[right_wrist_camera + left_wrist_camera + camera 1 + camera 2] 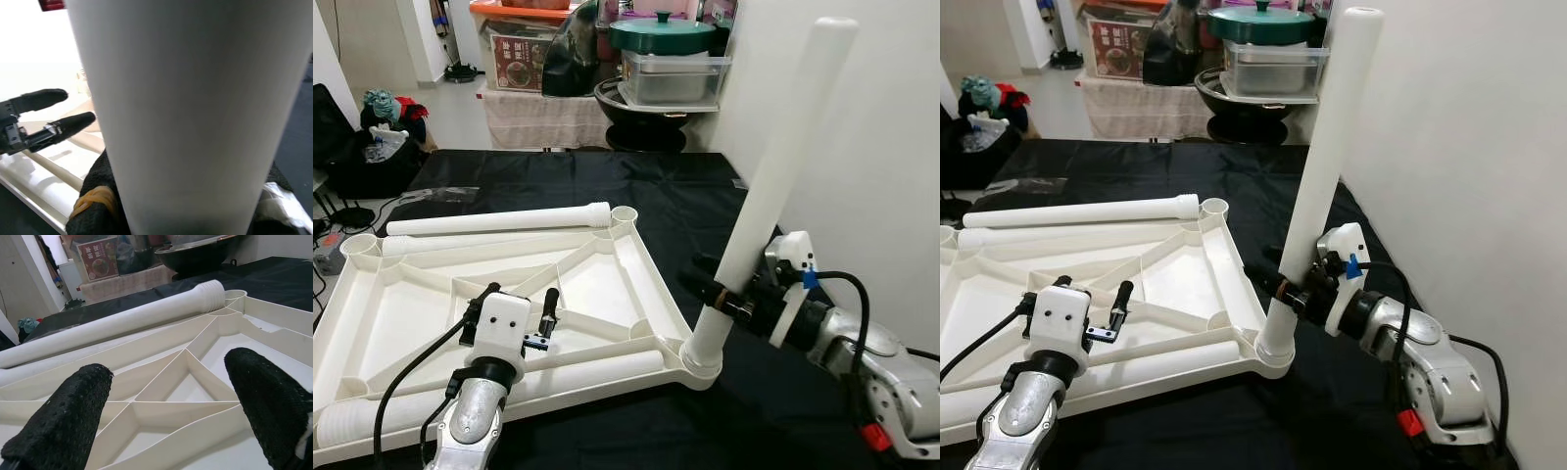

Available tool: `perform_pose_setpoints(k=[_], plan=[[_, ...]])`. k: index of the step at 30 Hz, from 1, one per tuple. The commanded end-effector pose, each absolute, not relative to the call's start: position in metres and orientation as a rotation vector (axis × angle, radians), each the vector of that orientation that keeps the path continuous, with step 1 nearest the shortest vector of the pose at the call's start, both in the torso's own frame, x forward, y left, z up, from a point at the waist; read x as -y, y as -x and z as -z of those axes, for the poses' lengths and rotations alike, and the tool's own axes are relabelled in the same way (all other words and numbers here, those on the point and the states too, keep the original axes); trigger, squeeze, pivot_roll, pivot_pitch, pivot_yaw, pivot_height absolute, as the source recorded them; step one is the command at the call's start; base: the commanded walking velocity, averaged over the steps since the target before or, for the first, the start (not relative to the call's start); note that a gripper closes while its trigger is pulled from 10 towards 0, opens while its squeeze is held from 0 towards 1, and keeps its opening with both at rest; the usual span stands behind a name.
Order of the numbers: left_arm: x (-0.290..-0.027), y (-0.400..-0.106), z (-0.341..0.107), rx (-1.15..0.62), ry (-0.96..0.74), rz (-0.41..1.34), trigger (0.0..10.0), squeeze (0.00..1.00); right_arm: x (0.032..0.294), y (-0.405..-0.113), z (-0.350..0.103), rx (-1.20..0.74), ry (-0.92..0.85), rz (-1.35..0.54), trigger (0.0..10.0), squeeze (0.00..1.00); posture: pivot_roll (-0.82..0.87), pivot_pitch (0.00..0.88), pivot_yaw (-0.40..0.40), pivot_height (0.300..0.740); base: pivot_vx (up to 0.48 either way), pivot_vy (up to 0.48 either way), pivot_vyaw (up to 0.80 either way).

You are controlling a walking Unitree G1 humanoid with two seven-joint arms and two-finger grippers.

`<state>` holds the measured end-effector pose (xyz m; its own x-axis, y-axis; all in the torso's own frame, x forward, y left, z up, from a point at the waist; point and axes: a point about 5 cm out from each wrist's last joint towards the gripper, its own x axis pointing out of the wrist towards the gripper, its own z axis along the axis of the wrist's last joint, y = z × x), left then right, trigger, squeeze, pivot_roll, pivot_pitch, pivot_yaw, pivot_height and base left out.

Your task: Building children table

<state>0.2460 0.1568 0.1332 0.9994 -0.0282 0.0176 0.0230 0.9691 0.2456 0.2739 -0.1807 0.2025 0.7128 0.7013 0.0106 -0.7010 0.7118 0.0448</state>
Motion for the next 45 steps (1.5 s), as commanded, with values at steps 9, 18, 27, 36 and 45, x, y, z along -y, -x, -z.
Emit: perform_pose_setpoints(k=[9, 18, 27, 36, 45], plan=[[-0.156, -0.246, -0.128, 0.004, -0.259, 0.029, 10.0, 0.0, 0.253, -0.296, -0.151, -0.177, -0.066, 0.26, 0.0, 0.0, 0.1, 0.0, -0.095, 0.74, 0.0, 0.0, 0.0], [-0.158, -0.248, -0.129, 0.007, -0.259, 0.024, 10.0, 0.0, 0.232, -0.286, -0.13, -0.236, -0.135, 0.412, 0.0, 0.0, 0.09, 0.0, -0.092, 0.74, 0.0, 0.0, 0.0], [-0.16, -0.247, -0.129, 0.003, -0.262, 0.025, 10.0, 0.0, 0.204, -0.292, -0.13, -0.236, -0.183, 0.202, 10.0, 0.25, 0.1, 0.0, -0.096, 0.74, 0.0, 0.0, 0.0], [-0.161, -0.249, -0.13, 0.004, -0.261, 0.027, 10.0, 0.0, 0.225, -0.305, -0.181, -0.014, -0.172, -0.246, 10.0, 0.0, 0.09, 0.0, -0.09, 0.74, 0.0, 0.0, 0.0], [-0.159, -0.247, -0.129, 0.002, -0.264, 0.033, 10.0, 0.0, 0.197, -0.276, -0.199, 0.026, -0.076, -0.681, 10.0, 0.0, 0.1, 0.0, -0.096, 0.74, 0.0, 0.0, 0.0]])
